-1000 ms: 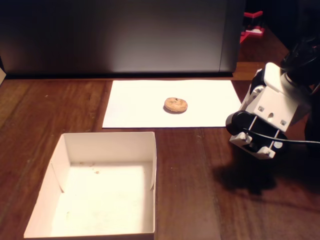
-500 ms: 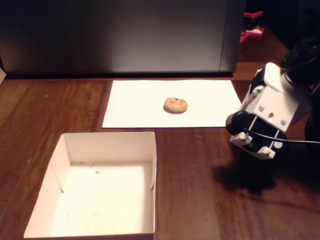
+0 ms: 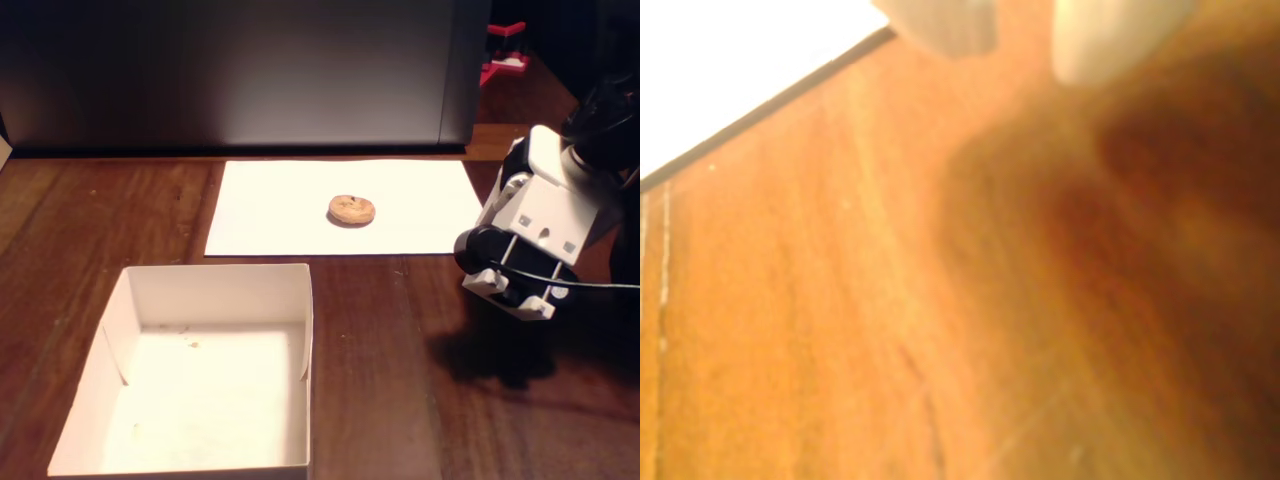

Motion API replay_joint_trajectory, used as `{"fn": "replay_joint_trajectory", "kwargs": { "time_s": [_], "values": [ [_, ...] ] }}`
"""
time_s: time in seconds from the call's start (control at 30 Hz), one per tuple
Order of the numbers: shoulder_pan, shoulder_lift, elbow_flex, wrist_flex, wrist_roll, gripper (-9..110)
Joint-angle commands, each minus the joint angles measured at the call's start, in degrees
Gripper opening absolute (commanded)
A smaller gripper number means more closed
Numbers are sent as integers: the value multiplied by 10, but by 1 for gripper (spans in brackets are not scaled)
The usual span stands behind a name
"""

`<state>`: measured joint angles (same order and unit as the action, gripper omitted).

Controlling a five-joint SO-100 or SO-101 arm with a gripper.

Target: Grasp a mini cookies block and put it in the white box.

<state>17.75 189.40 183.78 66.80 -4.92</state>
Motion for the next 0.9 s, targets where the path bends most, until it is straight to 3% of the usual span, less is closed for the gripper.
{"fn": "replay_joint_trajectory", "kwargs": {
  "time_s": [0.0, 0.4, 0.6, 0.87],
  "values": [
    [3, 45, -3, -11, -25, 1],
    [3, 45, -60, -234, -114, 1],
    [61, 33, -134, -319, -129, 0],
    [152, -239, -377, -342, -42, 1]
  ]
}}
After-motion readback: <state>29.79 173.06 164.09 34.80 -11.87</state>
